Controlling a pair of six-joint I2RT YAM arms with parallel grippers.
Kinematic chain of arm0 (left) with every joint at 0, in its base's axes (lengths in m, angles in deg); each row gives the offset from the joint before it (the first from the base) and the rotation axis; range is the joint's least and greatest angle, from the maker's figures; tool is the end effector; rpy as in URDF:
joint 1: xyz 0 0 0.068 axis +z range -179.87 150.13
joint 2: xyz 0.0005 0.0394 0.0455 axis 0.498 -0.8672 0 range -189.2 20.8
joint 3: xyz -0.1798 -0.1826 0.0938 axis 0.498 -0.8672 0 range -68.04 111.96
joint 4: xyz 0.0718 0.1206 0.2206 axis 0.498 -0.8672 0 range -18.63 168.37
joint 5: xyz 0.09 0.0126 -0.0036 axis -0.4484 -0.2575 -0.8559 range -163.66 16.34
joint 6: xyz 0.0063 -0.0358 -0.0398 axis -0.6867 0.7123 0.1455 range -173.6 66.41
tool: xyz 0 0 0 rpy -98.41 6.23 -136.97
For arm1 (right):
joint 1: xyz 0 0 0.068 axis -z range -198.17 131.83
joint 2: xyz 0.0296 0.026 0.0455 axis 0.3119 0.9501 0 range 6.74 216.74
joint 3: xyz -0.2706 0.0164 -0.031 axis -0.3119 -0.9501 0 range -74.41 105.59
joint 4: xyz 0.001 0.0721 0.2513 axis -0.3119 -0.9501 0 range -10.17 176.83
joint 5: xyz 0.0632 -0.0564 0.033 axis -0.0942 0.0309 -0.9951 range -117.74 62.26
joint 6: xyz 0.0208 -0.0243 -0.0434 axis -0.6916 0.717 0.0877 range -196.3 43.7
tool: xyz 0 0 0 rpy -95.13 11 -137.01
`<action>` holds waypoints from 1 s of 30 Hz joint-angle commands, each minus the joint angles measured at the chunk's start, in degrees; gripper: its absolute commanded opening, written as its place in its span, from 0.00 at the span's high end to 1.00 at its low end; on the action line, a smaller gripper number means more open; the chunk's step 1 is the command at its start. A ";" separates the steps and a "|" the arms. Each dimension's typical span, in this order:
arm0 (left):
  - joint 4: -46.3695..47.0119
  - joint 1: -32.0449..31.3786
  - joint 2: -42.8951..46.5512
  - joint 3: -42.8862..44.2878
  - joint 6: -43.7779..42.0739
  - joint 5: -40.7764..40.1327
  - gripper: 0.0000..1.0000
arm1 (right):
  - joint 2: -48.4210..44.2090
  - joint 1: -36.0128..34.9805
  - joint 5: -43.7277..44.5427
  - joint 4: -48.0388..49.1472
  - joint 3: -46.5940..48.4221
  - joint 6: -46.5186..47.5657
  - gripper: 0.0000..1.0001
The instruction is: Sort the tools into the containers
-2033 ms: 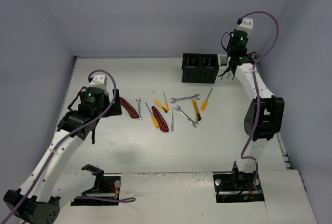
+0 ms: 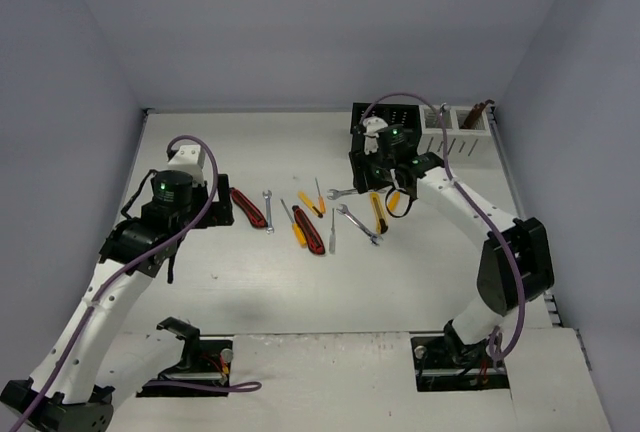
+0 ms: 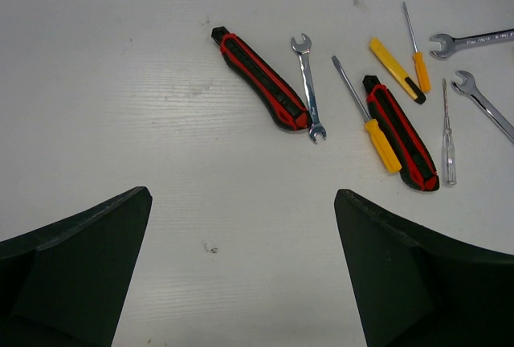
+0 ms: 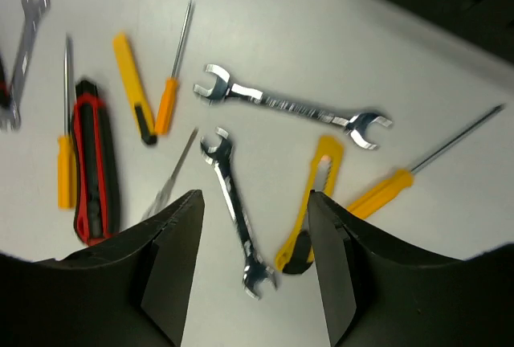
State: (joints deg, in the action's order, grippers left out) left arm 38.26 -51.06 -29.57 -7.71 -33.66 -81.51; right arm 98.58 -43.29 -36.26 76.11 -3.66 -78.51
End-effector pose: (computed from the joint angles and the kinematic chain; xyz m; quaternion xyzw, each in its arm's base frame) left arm 0.1669 -0.0595 0.3635 -0.0247 0.8650 -0.1193 0.4867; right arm 0.3341 0.1625 0.2876 -0.2085 0.8469 0.1776 0.4558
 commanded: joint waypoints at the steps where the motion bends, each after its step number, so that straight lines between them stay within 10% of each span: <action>1: 1.79 0.27 -1.01 3.06 -3.92 3.31 0.03 | 1.89 -1.93 -3.54 -3.59 -0.32 1.61 0.49; 30: -1.63 0.27 -0.78 1.14 -7.50 4.51 0.02 | 30.42 -7.23 2.40 -24.57 17.23 5.90 0.57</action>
State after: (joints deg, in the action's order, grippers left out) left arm 35.64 -51.06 -30.05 -7.73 -39.20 -76.46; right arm 126.78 -50.20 -34.31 58.24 13.07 -73.18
